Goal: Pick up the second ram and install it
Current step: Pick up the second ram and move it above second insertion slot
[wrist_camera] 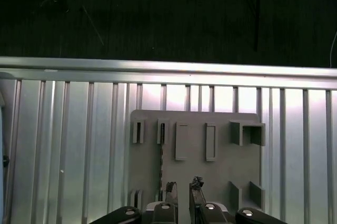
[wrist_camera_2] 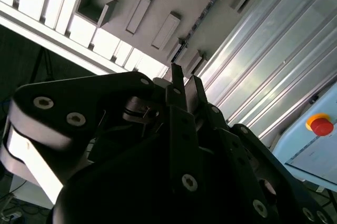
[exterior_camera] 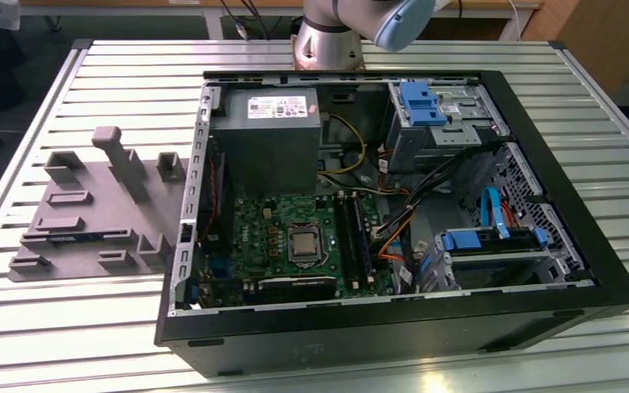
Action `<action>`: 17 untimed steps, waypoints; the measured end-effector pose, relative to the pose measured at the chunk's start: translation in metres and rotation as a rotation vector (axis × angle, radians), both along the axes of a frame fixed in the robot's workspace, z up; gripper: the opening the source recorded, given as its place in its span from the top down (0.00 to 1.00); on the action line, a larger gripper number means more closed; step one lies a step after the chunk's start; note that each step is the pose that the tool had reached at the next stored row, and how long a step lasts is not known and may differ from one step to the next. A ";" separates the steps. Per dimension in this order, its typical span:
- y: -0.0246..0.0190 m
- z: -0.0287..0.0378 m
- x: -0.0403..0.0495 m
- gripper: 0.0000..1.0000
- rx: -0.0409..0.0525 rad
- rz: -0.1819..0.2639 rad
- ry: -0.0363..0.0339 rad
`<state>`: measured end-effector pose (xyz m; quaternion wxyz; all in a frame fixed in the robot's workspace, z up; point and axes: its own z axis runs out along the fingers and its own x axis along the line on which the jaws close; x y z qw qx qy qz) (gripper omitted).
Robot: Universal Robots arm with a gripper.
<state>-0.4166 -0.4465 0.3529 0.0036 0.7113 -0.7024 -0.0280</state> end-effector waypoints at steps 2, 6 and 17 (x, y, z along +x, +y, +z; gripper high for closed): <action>0.0000 -0.0004 0.0000 0.76 0.0000 0.000 -0.0001; -0.0001 -0.0019 -0.0001 0.76 0.0000 0.000 -0.0001; -0.0004 -0.0085 -0.0001 0.76 0.0001 0.000 -0.0002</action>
